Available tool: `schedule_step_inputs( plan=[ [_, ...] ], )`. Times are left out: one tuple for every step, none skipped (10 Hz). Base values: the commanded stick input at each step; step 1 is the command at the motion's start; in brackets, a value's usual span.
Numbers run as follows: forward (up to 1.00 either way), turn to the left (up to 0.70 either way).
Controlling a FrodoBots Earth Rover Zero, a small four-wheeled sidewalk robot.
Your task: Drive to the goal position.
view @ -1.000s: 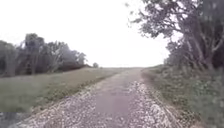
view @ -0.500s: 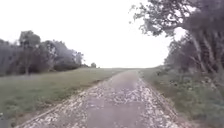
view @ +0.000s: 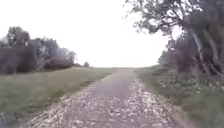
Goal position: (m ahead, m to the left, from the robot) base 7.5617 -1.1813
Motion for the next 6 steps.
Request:
schedule_step_inputs(
  plan=[
    [1.00, 0.00],
    [1.00, 0.00],
    [1.00, 0.00],
    [1.00, 0.00],
    [1.00, 0.00],
    [1.00, 0.00]
  ],
)
